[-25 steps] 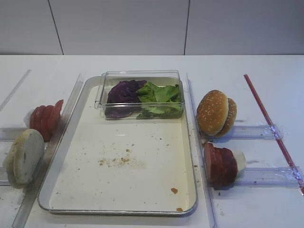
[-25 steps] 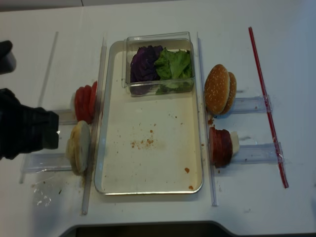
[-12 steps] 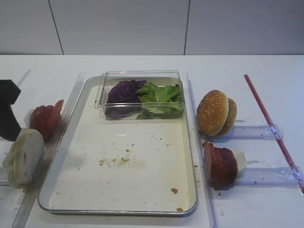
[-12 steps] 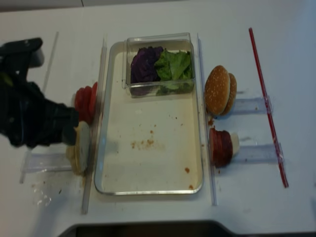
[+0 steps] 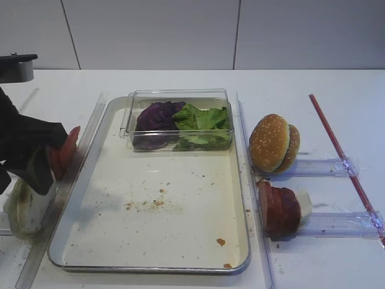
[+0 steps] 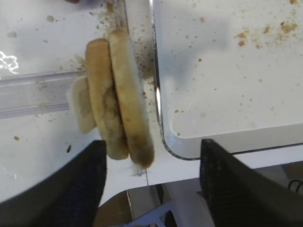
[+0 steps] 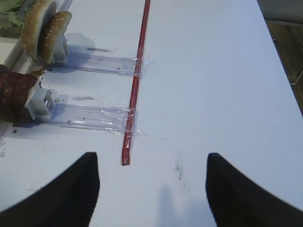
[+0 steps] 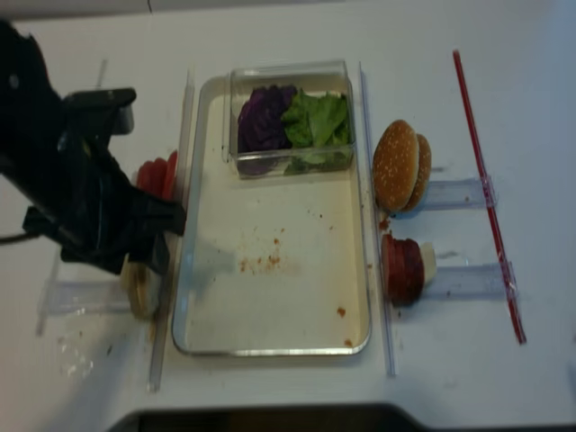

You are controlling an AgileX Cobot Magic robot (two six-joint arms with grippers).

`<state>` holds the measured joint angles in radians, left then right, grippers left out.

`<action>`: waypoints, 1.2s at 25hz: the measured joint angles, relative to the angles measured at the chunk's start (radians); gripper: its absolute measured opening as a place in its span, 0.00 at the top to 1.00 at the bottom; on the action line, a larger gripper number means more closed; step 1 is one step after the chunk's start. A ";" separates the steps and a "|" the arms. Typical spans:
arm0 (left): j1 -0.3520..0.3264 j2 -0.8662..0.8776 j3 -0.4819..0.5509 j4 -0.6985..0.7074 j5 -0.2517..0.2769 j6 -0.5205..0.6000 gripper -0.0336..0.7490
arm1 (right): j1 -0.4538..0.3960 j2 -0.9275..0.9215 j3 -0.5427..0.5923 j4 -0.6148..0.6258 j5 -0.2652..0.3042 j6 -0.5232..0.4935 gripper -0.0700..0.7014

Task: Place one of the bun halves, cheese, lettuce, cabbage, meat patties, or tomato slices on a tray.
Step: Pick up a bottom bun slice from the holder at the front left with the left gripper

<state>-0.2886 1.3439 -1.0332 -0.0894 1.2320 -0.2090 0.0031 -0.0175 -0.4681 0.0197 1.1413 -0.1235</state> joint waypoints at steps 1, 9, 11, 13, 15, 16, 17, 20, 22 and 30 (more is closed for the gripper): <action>-0.004 0.002 -0.002 0.000 -0.002 -0.003 0.43 | 0.000 0.000 0.000 0.000 0.000 0.000 0.25; -0.028 0.054 -0.064 0.002 -0.002 -0.021 0.47 | 0.000 0.000 0.000 0.000 0.000 0.000 0.25; -0.030 0.068 -0.070 0.020 -0.004 -0.038 0.47 | 0.000 0.000 0.000 0.000 0.000 0.000 0.25; -0.030 0.074 -0.070 0.028 -0.004 -0.050 0.47 | 0.000 0.000 0.000 0.000 0.000 0.000 0.25; -0.030 0.085 -0.070 0.028 -0.006 -0.054 0.47 | 0.000 0.000 0.000 0.000 0.000 0.000 0.25; -0.030 0.091 -0.070 0.028 -0.006 -0.056 0.47 | 0.000 0.000 0.000 0.000 0.000 0.000 0.25; -0.030 0.091 -0.070 0.028 -0.006 -0.056 0.47 | 0.000 0.000 0.000 0.000 0.000 0.000 0.25; -0.030 0.103 -0.070 0.028 -0.007 -0.059 0.47 | 0.000 0.000 0.000 0.000 0.000 0.000 0.25; -0.030 0.104 -0.070 0.028 -0.007 -0.064 0.47 | 0.000 0.000 0.000 0.000 0.000 0.000 0.25; -0.030 0.128 -0.070 0.027 -0.007 -0.066 0.47 | 0.000 0.000 0.000 0.000 0.000 0.000 0.25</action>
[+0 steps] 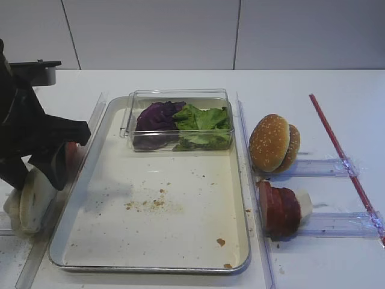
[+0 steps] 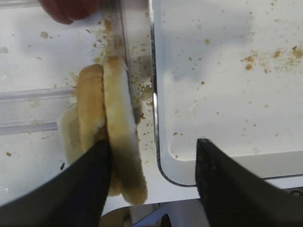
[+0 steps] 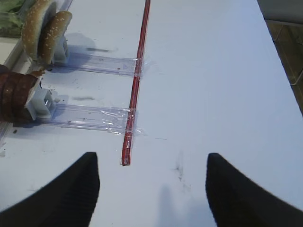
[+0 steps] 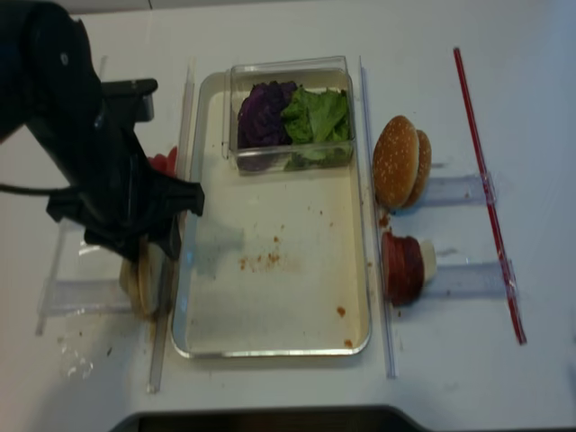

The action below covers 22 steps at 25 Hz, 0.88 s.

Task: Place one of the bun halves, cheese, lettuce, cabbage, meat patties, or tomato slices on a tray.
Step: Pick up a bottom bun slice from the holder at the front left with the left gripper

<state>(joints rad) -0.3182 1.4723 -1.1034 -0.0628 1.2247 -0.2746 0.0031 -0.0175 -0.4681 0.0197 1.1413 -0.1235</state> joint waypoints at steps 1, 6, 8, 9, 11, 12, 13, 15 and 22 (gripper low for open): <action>0.000 0.002 0.000 0.000 0.000 0.000 0.47 | 0.000 0.000 0.000 0.000 0.000 0.000 0.25; 0.000 0.010 -0.006 0.004 0.000 -0.016 0.53 | 0.000 0.000 0.000 0.000 0.000 0.000 0.25; 0.000 0.010 -0.007 0.006 0.000 -0.020 0.58 | 0.000 0.000 0.000 0.000 0.000 0.000 0.25; 0.000 0.011 -0.007 0.008 0.000 -0.022 0.61 | 0.000 0.000 0.000 0.000 0.000 0.000 0.25; 0.000 0.012 -0.007 0.022 0.000 -0.024 0.64 | 0.000 0.000 0.000 0.000 0.000 0.000 0.25; 0.000 0.012 -0.007 0.026 0.002 -0.026 0.66 | 0.000 0.000 0.000 0.000 0.000 0.000 0.25; 0.000 0.012 -0.007 0.031 0.002 -0.031 0.67 | 0.000 0.000 0.000 0.000 0.000 0.000 0.25; 0.000 0.012 -0.007 0.037 0.002 -0.040 0.68 | 0.000 0.000 0.000 0.000 0.000 0.000 0.25; 0.000 0.014 -0.007 0.055 0.002 -0.046 0.76 | 0.000 0.000 0.000 0.000 0.000 0.000 0.25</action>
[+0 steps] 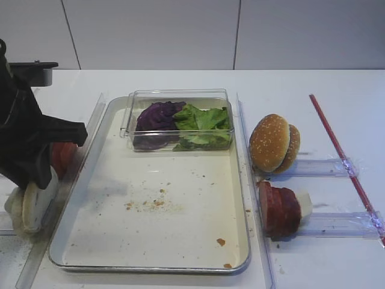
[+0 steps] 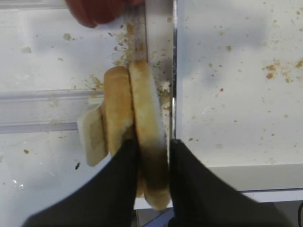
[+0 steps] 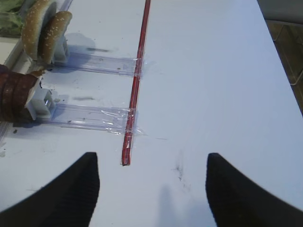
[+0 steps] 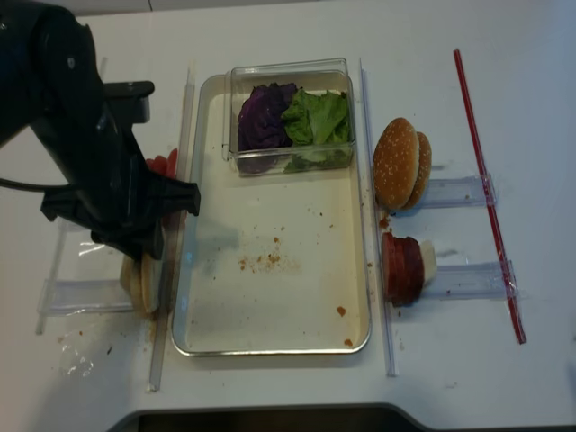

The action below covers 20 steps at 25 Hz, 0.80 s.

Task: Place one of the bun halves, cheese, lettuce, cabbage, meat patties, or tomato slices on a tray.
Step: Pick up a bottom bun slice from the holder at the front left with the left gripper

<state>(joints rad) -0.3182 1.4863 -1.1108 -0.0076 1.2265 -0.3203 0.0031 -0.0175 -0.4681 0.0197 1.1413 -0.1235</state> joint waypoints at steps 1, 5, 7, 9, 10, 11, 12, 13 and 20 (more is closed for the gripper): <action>0.000 0.000 0.000 0.000 0.000 -0.002 0.78 | 0.000 0.000 0.000 0.000 0.000 0.000 0.25; 0.000 0.000 0.000 0.008 0.001 -0.006 0.83 | 0.000 0.000 0.000 0.000 0.000 0.000 0.25; 0.000 0.000 0.000 0.008 0.001 -0.006 0.85 | 0.000 0.000 0.000 0.000 0.000 0.000 0.25; 0.000 0.000 0.000 0.008 0.001 -0.006 0.86 | 0.000 0.000 0.000 0.000 0.000 0.000 0.25; 0.000 0.000 0.000 0.008 0.001 -0.006 0.87 | 0.000 0.000 0.000 0.000 0.000 0.000 0.25; 0.000 0.000 0.000 0.008 0.001 -0.006 0.87 | 0.000 0.000 0.000 0.000 0.000 0.000 0.25; 0.000 0.000 0.000 0.008 0.001 -0.006 0.87 | 0.000 0.000 0.000 0.000 0.000 0.000 0.25; 0.000 0.000 0.000 0.008 0.001 -0.006 0.87 | 0.000 0.000 0.000 0.000 0.000 0.000 0.25; 0.000 0.000 0.000 -0.003 0.001 -0.006 0.88 | 0.000 0.000 0.000 0.000 0.000 0.000 0.25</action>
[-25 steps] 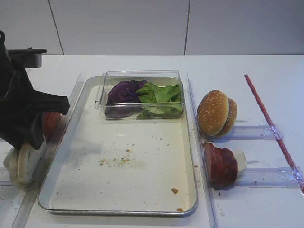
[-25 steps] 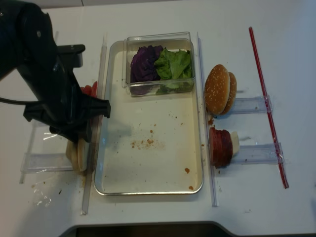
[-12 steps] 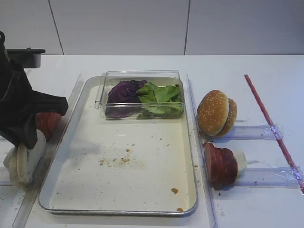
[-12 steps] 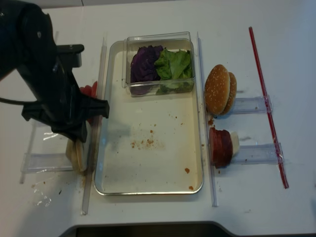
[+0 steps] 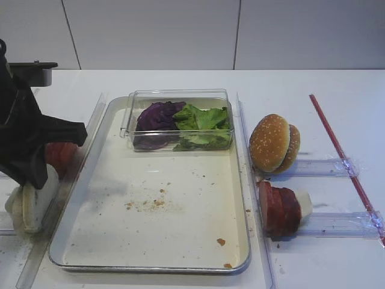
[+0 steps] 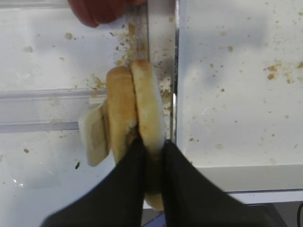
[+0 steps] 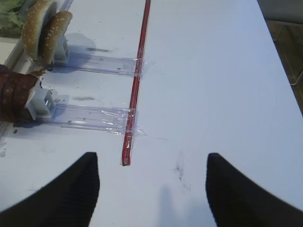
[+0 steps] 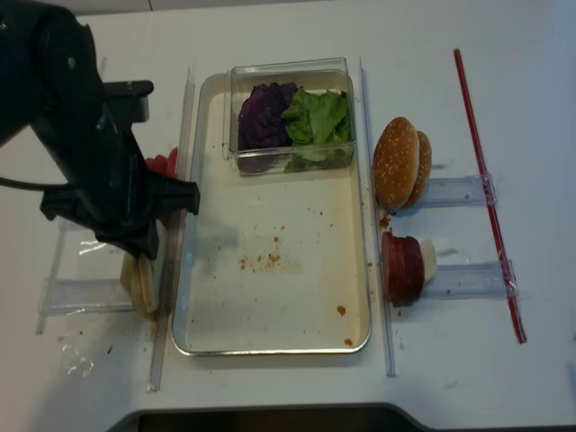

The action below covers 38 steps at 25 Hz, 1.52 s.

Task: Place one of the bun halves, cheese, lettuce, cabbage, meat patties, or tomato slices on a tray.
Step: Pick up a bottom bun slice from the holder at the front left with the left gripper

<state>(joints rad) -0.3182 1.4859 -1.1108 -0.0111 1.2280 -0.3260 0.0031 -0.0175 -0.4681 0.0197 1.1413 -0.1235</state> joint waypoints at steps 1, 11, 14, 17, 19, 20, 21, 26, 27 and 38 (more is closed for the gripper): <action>0.000 0.000 0.000 0.000 0.000 0.000 0.88 | 0.000 0.000 0.000 0.000 0.000 0.000 0.25; 0.000 -0.032 0.000 -0.002 0.000 0.000 0.88 | 0.000 0.000 0.000 0.000 0.000 0.000 0.25; 0.000 -0.047 0.000 -0.002 0.000 0.000 0.88 | 0.000 0.000 0.000 0.000 0.000 0.000 0.25; 0.000 -0.066 0.000 -0.008 0.000 0.000 0.88 | 0.000 0.000 0.000 0.000 0.000 0.000 0.25; 0.000 -0.081 0.000 -0.012 0.000 0.000 0.88 | 0.000 0.000 0.000 0.000 0.000 0.000 0.25; 0.000 -0.087 0.000 -0.015 0.000 0.000 0.88 | 0.000 0.000 0.000 0.000 0.000 0.000 0.25; 0.000 -0.096 0.000 -0.020 0.000 0.000 0.88 | 0.000 0.000 0.000 0.000 0.000 0.000 0.25; 0.000 -0.111 0.000 -0.024 0.000 0.000 0.88 | 0.000 0.000 0.000 0.000 0.000 0.000 0.25; 0.000 -0.112 0.000 -0.026 0.000 0.000 0.88 | 0.000 0.000 0.000 0.000 0.000 0.000 0.25; 0.000 -0.144 0.000 -0.202 0.001 0.067 0.88 | 0.000 0.000 0.000 0.000 0.000 0.000 0.25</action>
<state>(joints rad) -0.3182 1.3419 -1.1108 -0.2128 1.2286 -0.2589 0.0031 -0.0175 -0.4681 0.0197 1.1413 -0.1235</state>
